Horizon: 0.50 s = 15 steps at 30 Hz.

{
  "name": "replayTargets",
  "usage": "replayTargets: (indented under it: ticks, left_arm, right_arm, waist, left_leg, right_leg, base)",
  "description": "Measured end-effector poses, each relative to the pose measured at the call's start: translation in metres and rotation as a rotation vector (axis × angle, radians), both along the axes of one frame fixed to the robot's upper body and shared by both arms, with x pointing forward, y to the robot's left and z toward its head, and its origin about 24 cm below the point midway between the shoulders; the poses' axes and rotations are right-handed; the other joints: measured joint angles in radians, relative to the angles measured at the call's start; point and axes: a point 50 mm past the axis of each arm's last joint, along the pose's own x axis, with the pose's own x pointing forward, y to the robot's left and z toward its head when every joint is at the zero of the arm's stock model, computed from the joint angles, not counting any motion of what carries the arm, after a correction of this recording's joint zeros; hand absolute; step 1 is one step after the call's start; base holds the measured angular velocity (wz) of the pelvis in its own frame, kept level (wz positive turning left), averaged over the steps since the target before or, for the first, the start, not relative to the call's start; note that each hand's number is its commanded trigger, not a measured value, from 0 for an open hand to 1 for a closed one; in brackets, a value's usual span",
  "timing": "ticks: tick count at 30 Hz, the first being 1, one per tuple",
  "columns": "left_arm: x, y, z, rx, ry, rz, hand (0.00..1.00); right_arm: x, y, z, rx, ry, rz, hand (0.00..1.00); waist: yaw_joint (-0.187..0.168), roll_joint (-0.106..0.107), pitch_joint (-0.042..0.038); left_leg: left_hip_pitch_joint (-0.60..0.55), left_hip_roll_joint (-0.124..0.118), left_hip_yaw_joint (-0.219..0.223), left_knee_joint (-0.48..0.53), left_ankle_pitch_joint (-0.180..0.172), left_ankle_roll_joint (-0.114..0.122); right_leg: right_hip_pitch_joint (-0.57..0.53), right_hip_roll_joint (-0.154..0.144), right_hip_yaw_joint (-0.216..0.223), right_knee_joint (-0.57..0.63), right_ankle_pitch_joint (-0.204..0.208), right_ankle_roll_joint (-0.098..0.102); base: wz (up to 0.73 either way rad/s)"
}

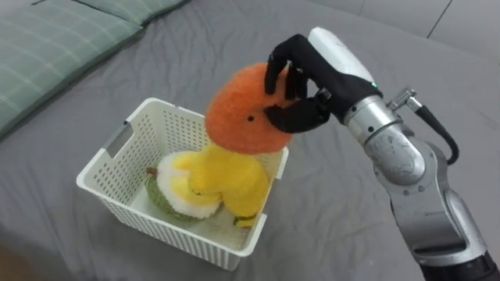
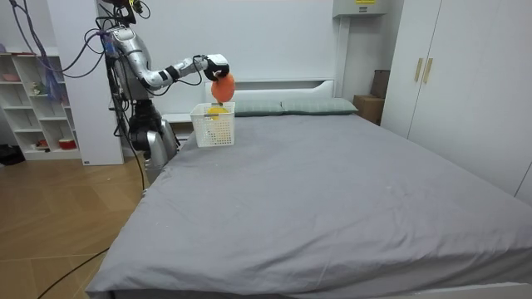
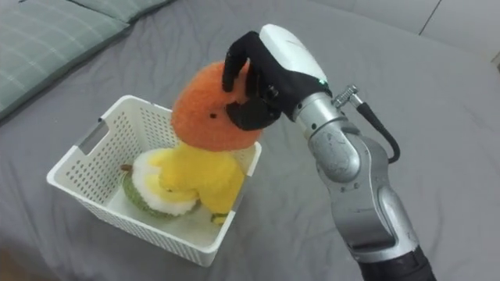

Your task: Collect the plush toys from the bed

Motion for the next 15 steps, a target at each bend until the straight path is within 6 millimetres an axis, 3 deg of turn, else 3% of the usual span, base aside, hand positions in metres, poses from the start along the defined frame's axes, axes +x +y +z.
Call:
replayTargets:
  ticks: [9, 15]
  left_arm:
    - [0.017, -0.003, 0.002, -0.002, -0.034, -0.027, 0.00]
    - [0.026, -0.003, 0.004, -0.002, -0.054, -0.032, 0.00]
  right_arm:
    - [0.004, 0.005, -0.003, 0.034, 0.031, 0.016, 0.00]
    - [0.006, 0.004, -0.005, 0.037, 0.042, 0.015, 0.00]
  waist:
    - [0.007, 0.010, 0.0097]
    - [0.015, 0.009, 0.0091]
  left_leg:
    - [-0.020, -0.007, -0.027, 0.028, 0.000, 0.000]
    - [-0.019, -0.007, -0.025, 0.028, 0.000, 0.000]
  right_leg:
    - [0.000, -0.004, 0.002, 0.005, 0.000, 0.000]
    - [-0.005, -0.004, 0.004, 0.007, 0.000, 0.000]
  base:
    - [0.10]
    - [0.00]
